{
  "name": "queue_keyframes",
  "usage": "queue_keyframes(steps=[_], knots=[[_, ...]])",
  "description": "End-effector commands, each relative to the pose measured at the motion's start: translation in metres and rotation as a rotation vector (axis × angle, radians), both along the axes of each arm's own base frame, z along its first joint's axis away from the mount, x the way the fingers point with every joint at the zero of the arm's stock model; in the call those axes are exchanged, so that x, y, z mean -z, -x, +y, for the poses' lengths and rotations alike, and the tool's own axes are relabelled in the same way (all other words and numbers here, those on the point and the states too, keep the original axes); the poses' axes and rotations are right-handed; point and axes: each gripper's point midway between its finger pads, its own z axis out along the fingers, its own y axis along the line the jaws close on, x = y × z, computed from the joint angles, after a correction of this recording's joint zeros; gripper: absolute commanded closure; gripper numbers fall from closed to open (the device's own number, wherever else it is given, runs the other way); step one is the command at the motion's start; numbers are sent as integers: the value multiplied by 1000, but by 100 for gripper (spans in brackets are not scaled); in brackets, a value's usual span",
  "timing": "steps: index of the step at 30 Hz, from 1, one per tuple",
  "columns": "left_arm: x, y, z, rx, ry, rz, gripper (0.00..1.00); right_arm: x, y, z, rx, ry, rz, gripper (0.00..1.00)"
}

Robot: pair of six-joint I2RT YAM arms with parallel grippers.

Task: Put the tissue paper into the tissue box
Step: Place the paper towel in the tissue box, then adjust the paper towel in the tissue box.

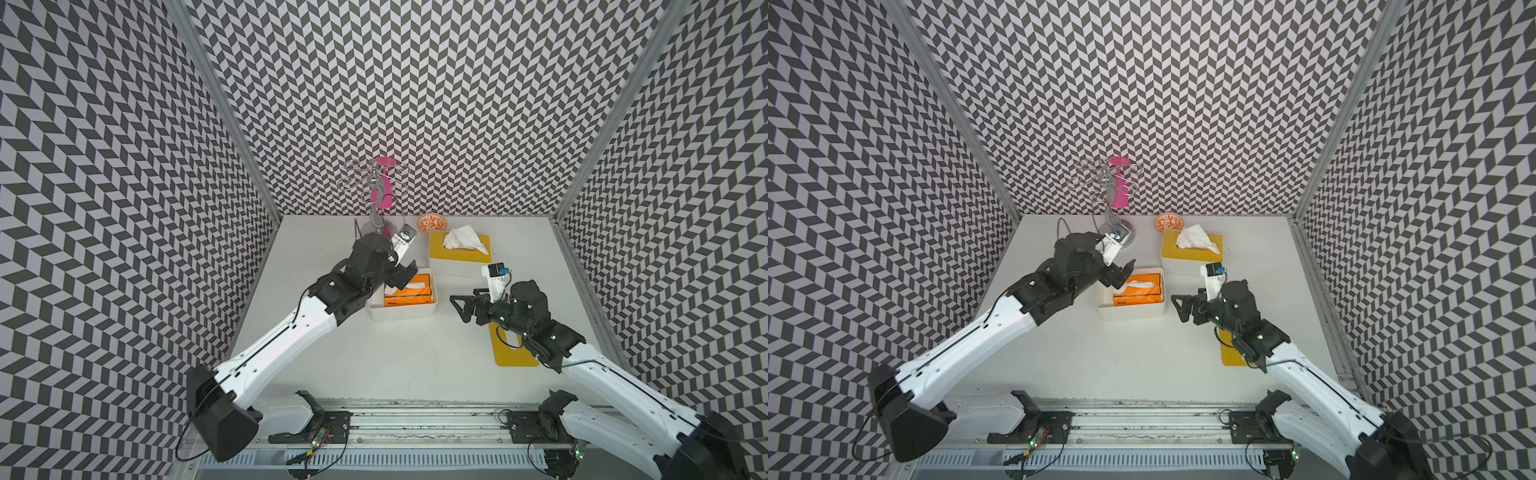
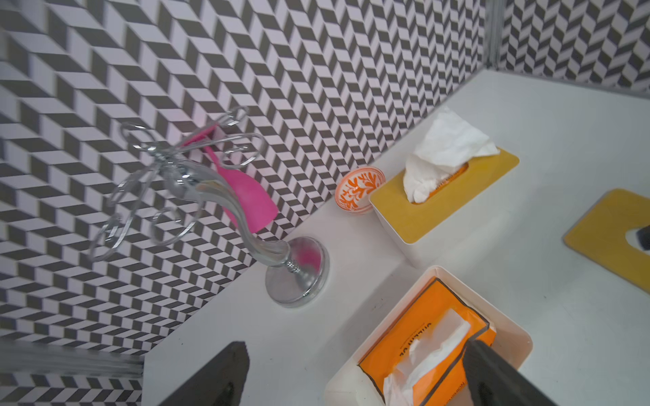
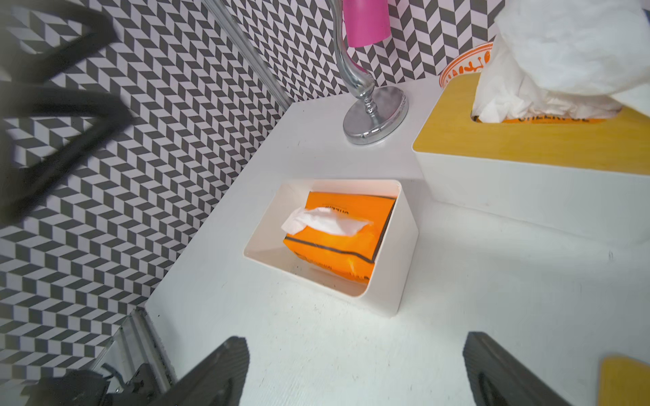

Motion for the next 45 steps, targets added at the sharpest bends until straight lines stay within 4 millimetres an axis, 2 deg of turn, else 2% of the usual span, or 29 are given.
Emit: queue_keyframes(steps=[1, 4, 7, 12, 16, 18, 24, 31, 35, 39, 43, 45], knots=[[-24, 2, 33, -114, 173, -70, 0, -19, -20, 28, -35, 37, -87, 0], [-30, 11, 60, -167, 232, -123, 0, -12, -33, 57, -80, 115, -84, 1], [-28, 20, 77, -194, 261, -165, 0, 1, -45, 82, -126, 159, -50, 4], [-20, 31, 92, -230, 297, -206, 0, 24, -62, 112, -175, 180, 14, 14], [-10, 37, 96, -235, 304, -206, 0, 45, -72, 132, -213, 197, 72, 30], [-4, 38, 95, -226, 302, -194, 0, 57, -75, 140, -230, 209, 101, 35], [-6, 39, 101, -259, 300, -172, 0, 87, -70, 159, -281, 228, 169, 44], [-5, 50, 109, -295, 374, -120, 0, 111, -51, 169, -332, 223, 234, 44], [0, 55, 106, -271, 407, -104, 0, 105, -45, 177, -366, 171, 253, 44], [8, 56, 100, -244, 412, -71, 0, 86, -46, 184, -384, 137, 239, 41], [16, 60, 95, -217, 416, -29, 0, 47, -55, 176, -342, 156, 152, 33], [20, 64, 95, -211, 429, -10, 0, 20, -55, 166, -311, 157, 96, 29]])
